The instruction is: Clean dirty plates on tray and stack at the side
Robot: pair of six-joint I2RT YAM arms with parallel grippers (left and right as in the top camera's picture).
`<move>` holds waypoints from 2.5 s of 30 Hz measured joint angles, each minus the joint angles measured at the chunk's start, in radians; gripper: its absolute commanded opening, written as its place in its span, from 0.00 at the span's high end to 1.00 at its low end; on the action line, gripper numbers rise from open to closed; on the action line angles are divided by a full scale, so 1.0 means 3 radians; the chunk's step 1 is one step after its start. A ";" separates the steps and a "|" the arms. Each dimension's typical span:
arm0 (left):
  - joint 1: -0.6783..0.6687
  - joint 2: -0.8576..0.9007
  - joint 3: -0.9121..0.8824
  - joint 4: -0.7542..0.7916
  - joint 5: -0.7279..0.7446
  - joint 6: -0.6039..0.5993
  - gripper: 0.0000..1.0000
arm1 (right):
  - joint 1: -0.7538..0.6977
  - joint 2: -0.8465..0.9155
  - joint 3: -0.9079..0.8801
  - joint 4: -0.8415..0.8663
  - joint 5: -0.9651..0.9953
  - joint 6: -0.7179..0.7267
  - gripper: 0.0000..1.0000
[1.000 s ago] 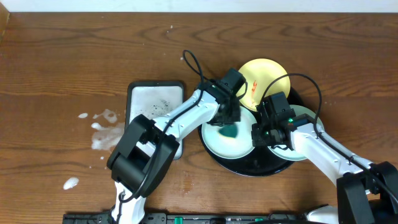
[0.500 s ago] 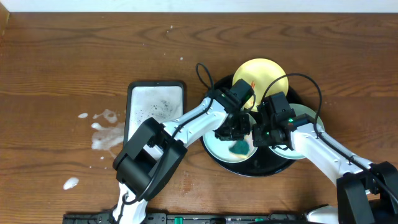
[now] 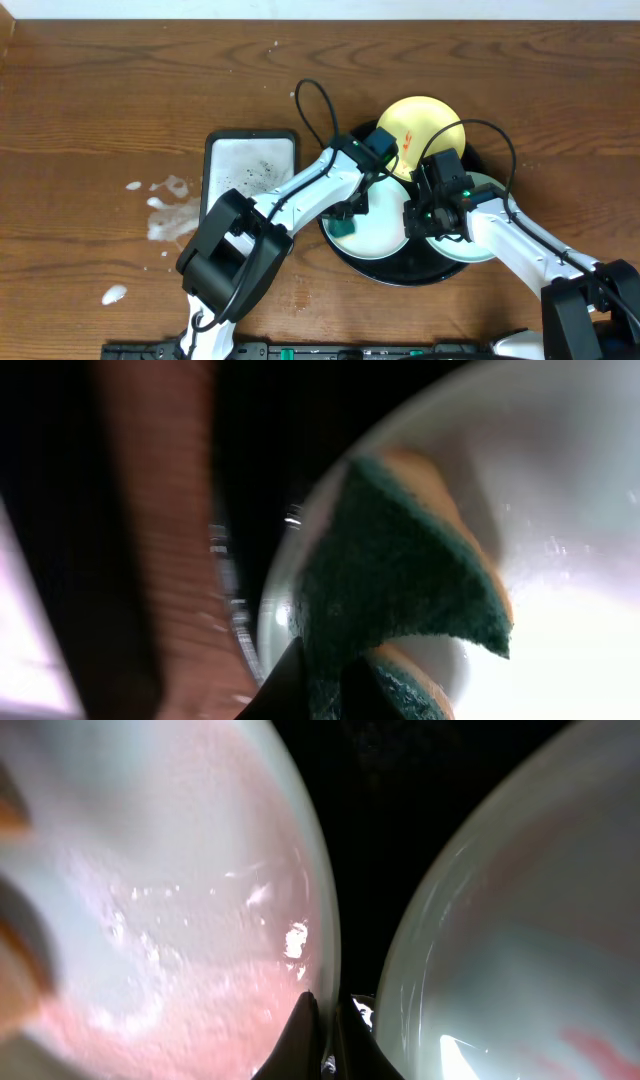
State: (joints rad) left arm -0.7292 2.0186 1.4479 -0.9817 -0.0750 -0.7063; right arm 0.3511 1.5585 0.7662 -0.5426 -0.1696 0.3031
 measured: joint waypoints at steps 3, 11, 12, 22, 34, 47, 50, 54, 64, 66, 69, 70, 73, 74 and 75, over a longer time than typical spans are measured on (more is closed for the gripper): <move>-0.0001 -0.0003 0.0126 -0.0122 -0.0165 0.0013 0.93 | 0.0000 0.0000 0.0003 -0.0014 -0.0023 -0.0001 0.99; 0.0117 -0.0546 0.0211 -0.0261 -0.0340 0.0118 0.92 | -0.0001 -0.0006 0.0051 -0.0231 0.0055 -0.0004 0.99; 0.0144 -0.0701 0.0220 -0.0314 -0.0351 0.0156 0.92 | -0.0001 -0.0011 0.0067 -0.0290 0.0081 -0.0004 0.99; 0.1047 -0.1423 0.0195 -0.0572 -0.0383 0.0515 0.77 | 0.0008 -0.0385 0.0577 -0.0970 0.0510 -0.0032 0.99; 0.1722 -0.1387 -0.0418 -0.0362 0.0039 0.0900 0.62 | 0.0833 -0.0762 0.1155 -0.1369 0.1864 -0.0188 0.99; 0.1729 -0.2477 -0.0418 -0.0378 0.0431 0.1021 0.29 | 0.1718 -0.0760 0.1420 -0.1592 0.3154 -0.0421 0.99; 0.1729 -0.2647 -0.0418 -0.0416 0.0444 0.1027 0.19 | 0.1893 -0.0760 0.1542 -0.1597 0.3404 -0.0524 0.99; 0.1729 -0.2749 -0.0418 -0.0431 0.0459 0.1036 0.19 | 0.2033 -0.0762 0.1563 -0.1645 0.3646 -0.0641 0.99; 0.1729 -0.2756 -0.0418 -0.0431 0.0469 0.1036 0.18 | 0.2192 -0.0762 0.1563 -0.1736 0.3836 -0.0727 0.99; 0.1729 -0.2756 -0.0418 -0.0431 0.0469 0.1036 0.18 | 0.2192 -0.0762 0.1563 -0.1745 0.3848 -0.0729 0.99; 0.1729 -0.2756 -0.0418 -0.0431 0.0469 0.1036 0.18 | 0.2192 -0.0762 0.1563 -0.1757 0.3852 -0.0736 0.99; 0.1729 -0.2756 -0.0418 -0.0431 0.0469 0.1036 0.18 | 0.2192 -0.0762 0.1563 -0.1759 0.3853 -0.0738 0.99; 0.1729 -0.2756 -0.0418 -0.0431 0.0469 0.1036 0.18 | 0.2192 -0.0762 0.1563 -0.1759 0.3855 -0.0738 0.99; 0.1729 -0.2756 -0.0418 -0.0431 0.0469 0.1036 0.18 | 0.2192 -0.0762 0.1563 -0.1759 0.3857 -0.0738 0.99; 0.1729 -0.2756 -0.0418 -0.0431 0.0469 0.1036 0.18 | 0.2192 -0.0762 0.1563 -0.1759 0.3858 -0.0738 0.99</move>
State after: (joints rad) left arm -0.2104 1.1919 1.3224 -1.1110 0.0658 -0.3954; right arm 1.0088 1.3300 1.2350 -1.0702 0.9878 0.0818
